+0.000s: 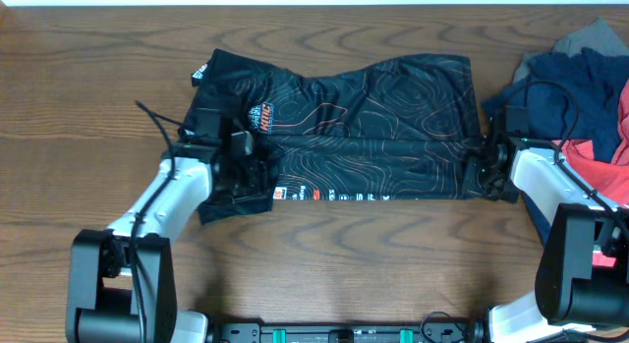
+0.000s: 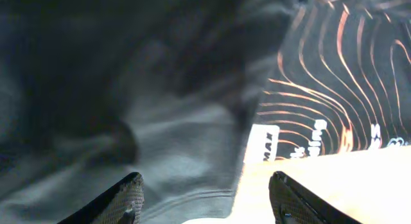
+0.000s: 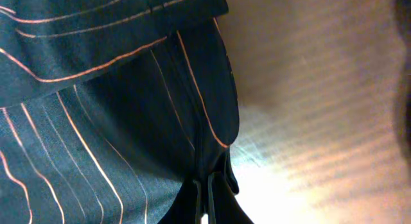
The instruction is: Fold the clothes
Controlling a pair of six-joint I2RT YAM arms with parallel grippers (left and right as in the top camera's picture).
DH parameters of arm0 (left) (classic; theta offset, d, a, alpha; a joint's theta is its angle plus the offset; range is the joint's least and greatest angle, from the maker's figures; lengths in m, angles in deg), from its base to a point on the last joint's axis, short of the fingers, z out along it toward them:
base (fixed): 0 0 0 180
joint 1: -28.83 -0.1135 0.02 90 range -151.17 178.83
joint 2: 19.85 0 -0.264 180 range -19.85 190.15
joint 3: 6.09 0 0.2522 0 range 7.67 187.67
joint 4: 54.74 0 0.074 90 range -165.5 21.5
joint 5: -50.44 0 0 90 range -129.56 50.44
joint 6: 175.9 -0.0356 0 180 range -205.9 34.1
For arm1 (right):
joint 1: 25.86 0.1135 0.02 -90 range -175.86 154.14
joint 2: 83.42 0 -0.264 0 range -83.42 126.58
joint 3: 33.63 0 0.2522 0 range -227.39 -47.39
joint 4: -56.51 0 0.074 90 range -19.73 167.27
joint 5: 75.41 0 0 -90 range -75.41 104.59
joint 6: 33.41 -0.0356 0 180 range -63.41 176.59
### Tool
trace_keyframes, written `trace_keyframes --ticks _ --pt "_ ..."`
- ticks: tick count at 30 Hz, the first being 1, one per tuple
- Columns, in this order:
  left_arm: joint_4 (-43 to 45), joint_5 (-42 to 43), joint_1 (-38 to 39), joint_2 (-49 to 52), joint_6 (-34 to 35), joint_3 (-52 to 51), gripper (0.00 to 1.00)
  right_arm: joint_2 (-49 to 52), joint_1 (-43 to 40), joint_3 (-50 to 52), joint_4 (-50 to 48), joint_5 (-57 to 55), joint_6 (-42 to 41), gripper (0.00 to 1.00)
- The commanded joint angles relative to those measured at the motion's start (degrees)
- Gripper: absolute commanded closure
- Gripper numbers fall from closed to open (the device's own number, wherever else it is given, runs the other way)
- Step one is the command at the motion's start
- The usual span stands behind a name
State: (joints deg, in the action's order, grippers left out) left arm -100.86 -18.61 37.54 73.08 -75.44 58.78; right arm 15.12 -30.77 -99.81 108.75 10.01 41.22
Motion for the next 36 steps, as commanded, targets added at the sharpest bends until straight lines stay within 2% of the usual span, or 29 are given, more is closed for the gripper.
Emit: trace_keyframes --ticks 1,3,5,7,12,22,24,26,27,32,36 --pt "-0.11 -1.03 2.36 -0.44 -0.76 -0.39 0.36 1.22 0.42 1.81 1.92 -2.99 -1.31 0.98" --pt "-0.13 -2.54 3.5 -0.44 -0.74 -0.42 0.36 1.22 0.42 1.81 2.23 -2.99 -1.31 0.94" --pt "-0.11 -4.39 4.28 -0.39 -0.74 -0.55 0.36 1.22 0.42 1.81 2.23 -2.95 -1.31 0.78" --pt "-0.13 -5.42 4.79 -0.31 -0.74 -0.74 0.37 1.22 0.42 1.81 2.23 -2.95 -1.29 0.73" --pt "-0.61 -5.22 5.44 0.81 -0.26 -1.6 0.54 1.22 0.42 1.81 2.21 -2.95 -1.29 0.73" --pt "0.46 -5.22 8.11 1.44 -0.28 -4.28 0.57 1.22 0.42 1.81 2.23 -2.93 -1.29 0.74" --pt "1.16 -5.22 8.11 1.44 -0.28 -4.68 0.68 1.22 0.42 1.81 2.23 -2.95 -1.29 0.75" --pt "1.92 -5.55 8.09 1.44 -0.31 -4.74 0.91 1.22 0.42 1.81 2.23 -2.95 -1.29 0.75" --pt "2.51 -5.92 8.09 1.42 -0.28 -4.7 0.94 1.22 0.42 1.81 2.23 -2.93 -1.29 0.75" --pt "4.63 -5.84 7.23 0.37 -0.26 -0.39 0.94 1.22 0.42 1.81 2.36 -2.95 -1.29 0.75" --pt "6.95 -1.49 6.16 -1.7 0.94 7.37 0.94 1.22 0.42 1.81 2.29 -2.95 -1.29 0.75"
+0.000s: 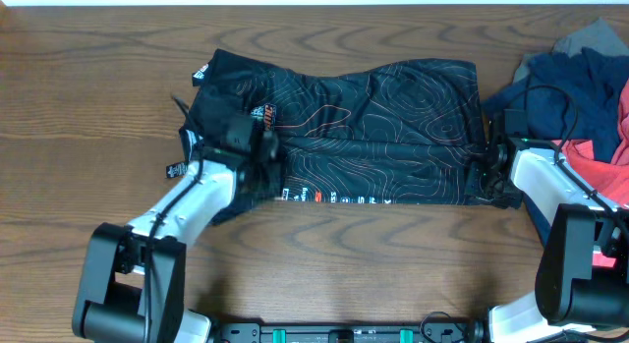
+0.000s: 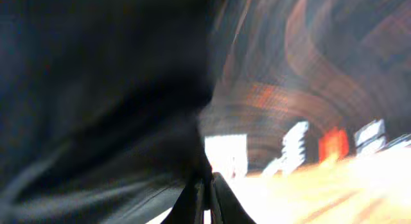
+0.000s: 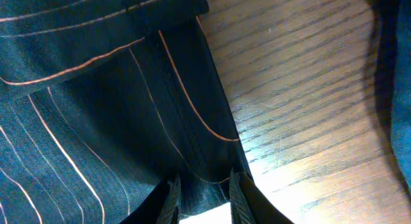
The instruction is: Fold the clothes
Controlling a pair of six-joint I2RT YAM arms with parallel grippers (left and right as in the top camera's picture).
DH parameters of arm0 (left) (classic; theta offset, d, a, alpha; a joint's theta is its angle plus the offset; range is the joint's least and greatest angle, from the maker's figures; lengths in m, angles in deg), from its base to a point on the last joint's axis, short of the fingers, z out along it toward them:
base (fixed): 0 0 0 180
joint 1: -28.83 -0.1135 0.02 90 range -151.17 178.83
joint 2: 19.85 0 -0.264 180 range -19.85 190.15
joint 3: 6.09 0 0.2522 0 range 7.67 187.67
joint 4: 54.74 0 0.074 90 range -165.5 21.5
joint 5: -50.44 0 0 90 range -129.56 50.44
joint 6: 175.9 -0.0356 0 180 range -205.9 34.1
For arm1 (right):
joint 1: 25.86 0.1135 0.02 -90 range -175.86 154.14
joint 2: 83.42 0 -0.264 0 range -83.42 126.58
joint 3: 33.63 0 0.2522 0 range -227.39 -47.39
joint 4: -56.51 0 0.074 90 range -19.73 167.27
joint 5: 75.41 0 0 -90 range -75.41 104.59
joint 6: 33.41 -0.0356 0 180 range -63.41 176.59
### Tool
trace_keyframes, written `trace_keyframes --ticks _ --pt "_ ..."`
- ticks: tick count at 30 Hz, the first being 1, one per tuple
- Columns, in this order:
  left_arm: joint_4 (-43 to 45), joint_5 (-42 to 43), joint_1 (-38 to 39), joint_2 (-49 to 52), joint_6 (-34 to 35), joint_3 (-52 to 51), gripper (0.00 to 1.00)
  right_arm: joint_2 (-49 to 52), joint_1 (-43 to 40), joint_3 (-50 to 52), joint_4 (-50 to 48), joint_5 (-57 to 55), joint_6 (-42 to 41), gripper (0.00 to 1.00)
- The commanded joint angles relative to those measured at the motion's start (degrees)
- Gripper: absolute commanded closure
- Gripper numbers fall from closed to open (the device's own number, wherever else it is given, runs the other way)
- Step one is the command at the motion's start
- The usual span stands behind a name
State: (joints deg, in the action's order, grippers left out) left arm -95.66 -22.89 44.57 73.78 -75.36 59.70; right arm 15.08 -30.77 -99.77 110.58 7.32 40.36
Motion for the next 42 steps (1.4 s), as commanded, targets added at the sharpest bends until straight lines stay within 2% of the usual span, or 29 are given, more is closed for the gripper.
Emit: trace_keyframes --ticks 1,4,5,7,9,13,21,33,42 --pt "2.73 3.72 -0.9 -2.45 1.81 7.78 0.94 1.27 0.42 1.77 0.39 -0.26 -0.44 0.75" --pt "5.75 5.18 -0.57 -2.43 5.03 9.42 0.93 1.27 0.42 1.77 0.17 -0.26 -0.46 0.75" --pt "5.97 5.16 -0.39 -2.23 5.01 9.38 0.78 1.27 0.42 1.77 0.15 -0.26 -0.46 0.75" --pt "5.81 5.16 -0.28 -1.64 5.01 9.27 0.35 1.27 0.42 1.77 0.15 -0.26 -0.44 0.75" --pt "5.05 5.05 -0.39 -1.36 4.83 9.25 0.29 1.27 0.42 1.77 0.17 -0.26 -0.42 0.75" --pt "2.49 2.6 -1.57 -1.36 4.33 9.22 0.28 1.27 0.42 1.77 0.28 -0.26 -0.39 0.75" --pt "-6.23 -15.32 -7.82 -1.36 4.63 8.94 0.28 1.27 0.42 1.77 0.85 -0.02 1.73 0.72" --pt "-6.86 -15.87 -20.22 0.66 6.95 2.73 0.28 1.27 0.44 1.77 -1.14 3.21 1.73 0.68" --pt "-5.27 -15.89 -24.79 1.27 7.39 -0.57 0.28 1.27 0.42 1.77 -1.07 3.21 1.73 0.69"
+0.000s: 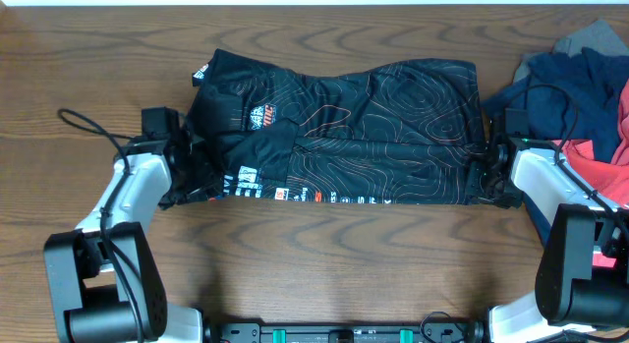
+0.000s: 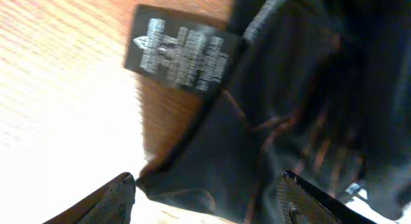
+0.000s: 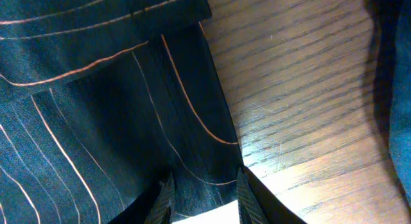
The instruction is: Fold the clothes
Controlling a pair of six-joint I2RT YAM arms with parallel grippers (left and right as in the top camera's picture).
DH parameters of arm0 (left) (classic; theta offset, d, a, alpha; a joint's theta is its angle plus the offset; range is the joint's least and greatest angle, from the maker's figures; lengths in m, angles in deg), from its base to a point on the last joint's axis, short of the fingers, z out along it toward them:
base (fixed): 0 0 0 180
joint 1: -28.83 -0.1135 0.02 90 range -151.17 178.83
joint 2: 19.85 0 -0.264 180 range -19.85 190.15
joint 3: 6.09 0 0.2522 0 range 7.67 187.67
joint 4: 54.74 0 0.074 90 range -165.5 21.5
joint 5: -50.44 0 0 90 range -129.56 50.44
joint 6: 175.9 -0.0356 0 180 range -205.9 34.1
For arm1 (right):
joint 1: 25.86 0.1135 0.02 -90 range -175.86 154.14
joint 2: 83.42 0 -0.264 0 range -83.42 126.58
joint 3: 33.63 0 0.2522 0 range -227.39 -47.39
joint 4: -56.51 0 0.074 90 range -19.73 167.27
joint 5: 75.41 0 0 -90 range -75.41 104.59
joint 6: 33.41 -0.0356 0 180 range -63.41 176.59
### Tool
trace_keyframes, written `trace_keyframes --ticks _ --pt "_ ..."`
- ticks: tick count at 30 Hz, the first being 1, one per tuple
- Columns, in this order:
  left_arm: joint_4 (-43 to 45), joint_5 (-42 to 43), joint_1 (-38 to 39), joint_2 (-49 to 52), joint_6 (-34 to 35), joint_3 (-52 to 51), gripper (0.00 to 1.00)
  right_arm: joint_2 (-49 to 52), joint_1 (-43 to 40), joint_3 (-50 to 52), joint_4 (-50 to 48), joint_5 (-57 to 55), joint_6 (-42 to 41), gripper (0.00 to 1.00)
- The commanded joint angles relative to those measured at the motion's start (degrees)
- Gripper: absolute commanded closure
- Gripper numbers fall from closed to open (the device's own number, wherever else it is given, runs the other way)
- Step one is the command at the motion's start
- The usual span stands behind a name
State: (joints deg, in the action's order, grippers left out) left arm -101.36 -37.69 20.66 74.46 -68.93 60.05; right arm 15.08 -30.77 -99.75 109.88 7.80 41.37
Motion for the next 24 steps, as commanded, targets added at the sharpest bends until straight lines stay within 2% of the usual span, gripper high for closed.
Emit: trace_keyframes --ticks 1,3,4,7,9,10,16,20,24 --pt "0.66 -1.09 -0.94 0.76 0.96 -1.51 0.3 1.27 0.44 1.75 -0.35 2.73 0.7 0.69" --pt "0.98 -1.07 -0.92 1.33 0.96 -2.49 0.36 1.27 0.44 1.75 -0.22 2.73 0.7 0.68" --pt "1.09 -1.09 -0.92 1.68 0.96 -2.84 0.43 1.27 0.44 1.75 -0.2 2.73 0.7 0.68" --pt "2.58 -1.09 -0.94 3.32 0.94 -4.07 0.67 1.27 0.42 1.75 -0.22 2.73 0.7 0.69" --pt "2.95 -1.09 -0.94 4.42 0.94 -4.46 0.9 1.27 0.44 1.75 -0.15 2.73 0.72 0.7" --pt "2.64 -1.09 -0.94 4.74 0.94 -4.52 0.94 1.27 0.42 1.75 0.0 2.71 0.72 0.72" --pt "-4.63 -1.16 -1.31 4.92 1.2 -4.52 0.94 1.27 0.15 1.75 2.89 1.79 0.55 0.82" --pt "-12.35 -1.31 -2.95 4.92 3.89 -4.52 0.94 1.27 -0.85 1.75 6.47 -0.7 -1.49 0.83" --pt "-15.23 -1.84 -4.52 4.92 3.17 -4.52 0.94 1.27 -1.55 1.75 10.84 -0.79 -1.49 0.83"
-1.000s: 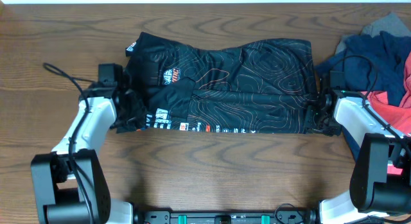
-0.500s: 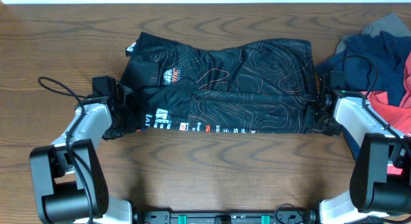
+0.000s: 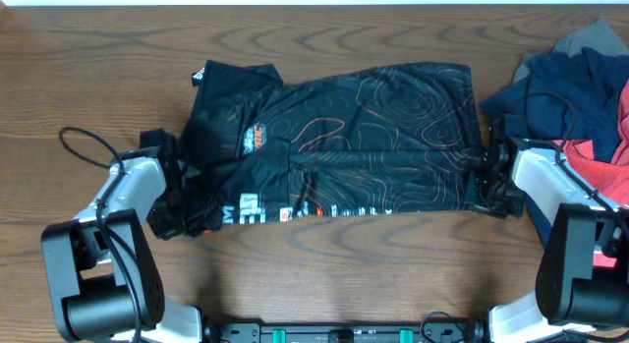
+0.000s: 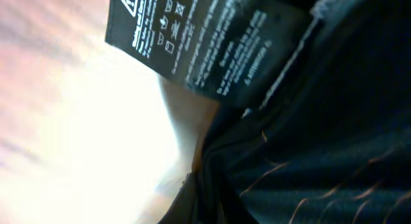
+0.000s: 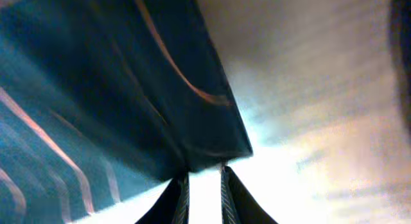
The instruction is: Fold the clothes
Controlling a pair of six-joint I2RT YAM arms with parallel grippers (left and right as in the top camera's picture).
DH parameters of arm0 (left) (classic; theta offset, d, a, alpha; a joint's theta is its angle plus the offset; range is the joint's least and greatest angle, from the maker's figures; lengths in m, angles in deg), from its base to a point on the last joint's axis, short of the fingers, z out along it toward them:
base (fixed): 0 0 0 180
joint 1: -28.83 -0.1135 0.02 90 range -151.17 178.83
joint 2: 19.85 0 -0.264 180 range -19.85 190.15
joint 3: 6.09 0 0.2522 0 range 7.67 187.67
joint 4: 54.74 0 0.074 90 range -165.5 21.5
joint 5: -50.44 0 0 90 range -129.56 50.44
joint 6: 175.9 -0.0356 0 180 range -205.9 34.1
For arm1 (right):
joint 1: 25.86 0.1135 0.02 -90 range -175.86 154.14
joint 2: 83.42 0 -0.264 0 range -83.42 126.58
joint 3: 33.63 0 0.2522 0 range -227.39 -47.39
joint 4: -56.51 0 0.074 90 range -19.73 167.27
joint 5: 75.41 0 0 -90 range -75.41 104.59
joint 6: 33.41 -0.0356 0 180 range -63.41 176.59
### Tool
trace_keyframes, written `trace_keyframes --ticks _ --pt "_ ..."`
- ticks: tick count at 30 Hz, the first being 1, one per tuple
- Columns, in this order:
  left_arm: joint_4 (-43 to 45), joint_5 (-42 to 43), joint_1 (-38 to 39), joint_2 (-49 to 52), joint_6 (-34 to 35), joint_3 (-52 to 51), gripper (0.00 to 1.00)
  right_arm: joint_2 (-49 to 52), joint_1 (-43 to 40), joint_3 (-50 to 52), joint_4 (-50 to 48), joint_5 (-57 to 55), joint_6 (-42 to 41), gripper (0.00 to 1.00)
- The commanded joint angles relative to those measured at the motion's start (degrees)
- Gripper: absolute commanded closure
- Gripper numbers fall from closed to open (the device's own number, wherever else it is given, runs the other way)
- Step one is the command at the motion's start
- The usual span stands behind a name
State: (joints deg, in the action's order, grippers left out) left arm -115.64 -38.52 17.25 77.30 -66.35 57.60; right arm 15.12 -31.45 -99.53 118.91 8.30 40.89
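A black shirt (image 3: 364,137) with orange contour lines lies spread across the middle of the table. My left gripper (image 3: 185,207) is at its lower left corner. In the left wrist view that gripper (image 4: 205,201) is shut on dark fabric just below the black care label (image 4: 192,41). My right gripper (image 3: 485,186) is at the shirt's lower right corner. In the right wrist view its fingers (image 5: 183,198) stand a narrow gap apart, and the gripper (image 5: 204,176) pinches the hem of the shirt (image 5: 96,89) at the tips.
A pile of other clothes (image 3: 580,78), dark blue and grey, lies at the far right. A red garment (image 3: 604,166) lies beside my right arm. Bare wooden table (image 3: 98,48) surrounds the shirt on the left and front.
My left gripper was open beside the care label and is now shut on the shirt's lower left corner. The right jaws have narrowed onto the hem. The shirt's front edge lies nearer the table front.
First my left gripper was open over the shirt's lower left part and the right was shut on the right hem. Then the left was shut on fabric further in and the right had opened. Later both were open, a flap lying turned over. Now both grip the lower corners.
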Motion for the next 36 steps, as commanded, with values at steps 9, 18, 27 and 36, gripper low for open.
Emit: trace_keyframes --ticks 9,18,27,36 --pt "-2.25 -5.14 -3.15 1.86 1.16 -2.05 0.94 0.46 -0.9 1.36 4.46 -1.09 -3.26 0.81" --pt "0.63 -5.18 -3.15 -1.27 1.42 -2.03 0.93 -8.13 -0.87 -3.17 -2.47 1.4 0.57 0.46" --pt "1.01 -5.16 -3.15 -1.33 1.81 -2.03 0.92 -4.98 -0.81 0.44 -10.03 1.84 0.57 0.48" --pt "1.09 -5.14 -3.15 -1.33 1.79 -2.03 0.92 -1.73 -0.87 2.54 -9.75 1.55 0.57 0.66"
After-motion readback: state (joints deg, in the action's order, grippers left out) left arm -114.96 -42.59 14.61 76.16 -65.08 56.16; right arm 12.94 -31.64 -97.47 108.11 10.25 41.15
